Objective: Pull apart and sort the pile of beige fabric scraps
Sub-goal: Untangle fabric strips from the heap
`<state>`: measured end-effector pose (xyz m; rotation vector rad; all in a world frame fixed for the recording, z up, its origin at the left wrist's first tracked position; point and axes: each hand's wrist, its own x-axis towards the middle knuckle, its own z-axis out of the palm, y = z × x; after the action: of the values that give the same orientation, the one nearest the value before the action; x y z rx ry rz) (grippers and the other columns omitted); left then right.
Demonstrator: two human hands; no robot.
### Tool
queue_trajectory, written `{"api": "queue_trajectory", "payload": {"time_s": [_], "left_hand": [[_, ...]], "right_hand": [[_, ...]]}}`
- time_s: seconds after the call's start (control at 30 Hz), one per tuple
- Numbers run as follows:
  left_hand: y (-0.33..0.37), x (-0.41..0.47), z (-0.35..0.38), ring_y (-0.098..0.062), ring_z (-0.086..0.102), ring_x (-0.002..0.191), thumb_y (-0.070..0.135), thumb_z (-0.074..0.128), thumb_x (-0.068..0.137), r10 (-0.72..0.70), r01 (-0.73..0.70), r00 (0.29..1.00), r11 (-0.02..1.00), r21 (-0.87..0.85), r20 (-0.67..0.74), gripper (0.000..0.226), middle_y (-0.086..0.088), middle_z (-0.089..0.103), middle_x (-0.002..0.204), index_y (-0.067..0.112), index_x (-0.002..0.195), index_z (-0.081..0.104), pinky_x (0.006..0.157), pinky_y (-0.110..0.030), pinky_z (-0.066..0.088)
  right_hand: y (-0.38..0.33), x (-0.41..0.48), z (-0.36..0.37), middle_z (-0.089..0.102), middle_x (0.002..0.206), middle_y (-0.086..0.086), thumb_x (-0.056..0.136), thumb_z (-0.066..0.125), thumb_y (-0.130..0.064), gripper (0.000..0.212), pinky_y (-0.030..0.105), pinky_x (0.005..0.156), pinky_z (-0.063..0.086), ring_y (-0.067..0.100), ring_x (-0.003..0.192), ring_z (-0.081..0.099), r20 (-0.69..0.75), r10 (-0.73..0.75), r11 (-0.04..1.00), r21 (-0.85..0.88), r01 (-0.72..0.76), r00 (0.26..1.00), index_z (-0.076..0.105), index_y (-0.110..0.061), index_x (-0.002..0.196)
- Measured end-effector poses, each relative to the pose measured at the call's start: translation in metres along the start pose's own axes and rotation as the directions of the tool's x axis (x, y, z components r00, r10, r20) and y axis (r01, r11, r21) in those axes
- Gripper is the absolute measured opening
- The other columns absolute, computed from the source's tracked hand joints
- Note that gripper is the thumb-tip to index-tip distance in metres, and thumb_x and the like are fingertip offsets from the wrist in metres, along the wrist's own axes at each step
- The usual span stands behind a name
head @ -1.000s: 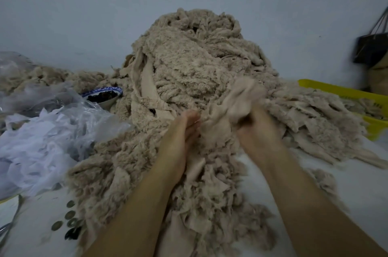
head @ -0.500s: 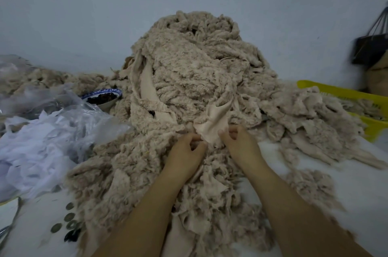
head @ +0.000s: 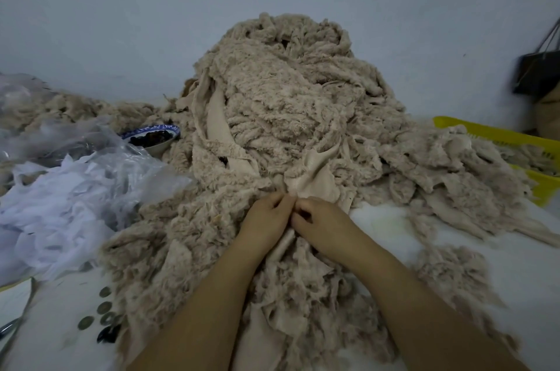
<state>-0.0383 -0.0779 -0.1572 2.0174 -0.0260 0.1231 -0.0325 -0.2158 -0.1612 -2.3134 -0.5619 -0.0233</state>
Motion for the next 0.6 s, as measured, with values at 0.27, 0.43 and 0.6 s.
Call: {"api": "queue_trajectory", "payload": {"time_s": [0.27, 0.43, 0.6], "left_hand": [[0.004, 0.001, -0.023, -0.015, 0.064, 0.082, 0.018, 0.054, 0.101, -0.143, 0.000, 0.951, 0.887, -0.462, -0.275, 0.020, 0.001, 0.069, 0.097, 0.025, 0.103, 0.072, 0.069, -0.027, 0.057], [0.005, 0.001, -0.031, -0.003, 0.054, 0.058, 0.014, 0.050, 0.102, -0.168, -0.051, 0.902, 0.873, -0.485, -0.397, 0.024, 0.005, 0.063, 0.076, 0.024, 0.106, 0.071, 0.051, -0.016, 0.045], [0.004, -0.001, -0.016, -0.002, 0.049, 0.107, 0.029, 0.053, 0.100, 0.214, -0.178, 0.904, 0.975, 0.129, -0.371, 0.019, 0.008, 0.050, 0.118, 0.020, 0.104, 0.069, 0.081, -0.002, 0.034]], "right_hand": [[0.027, -0.001, -0.029, 0.042, 0.127, 0.006, 0.096, 0.057, -0.037, 0.040, 0.032, 0.080, 0.039, 0.027, 0.118, 0.047, -0.043, 0.290, 0.918, -0.270, -0.290, 0.956, 0.045, -0.019, 0.130], [0.018, 0.001, -0.030, 0.041, 0.067, -0.016, 0.101, 0.051, -0.026, 0.016, 0.017, 0.047, 0.031, 0.000, 0.052, 0.039, -0.212, 0.174, 0.962, 0.247, -0.119, 0.962, 0.043, -0.029, 0.087], [0.006, -0.001, -0.032, 0.040, 0.065, -0.015, 0.104, 0.044, -0.037, 0.024, 0.015, 0.049, 0.030, 0.004, 0.049, 0.038, -0.358, 0.220, 0.878, 0.478, -0.025, 0.908, 0.058, -0.028, 0.121]]}}
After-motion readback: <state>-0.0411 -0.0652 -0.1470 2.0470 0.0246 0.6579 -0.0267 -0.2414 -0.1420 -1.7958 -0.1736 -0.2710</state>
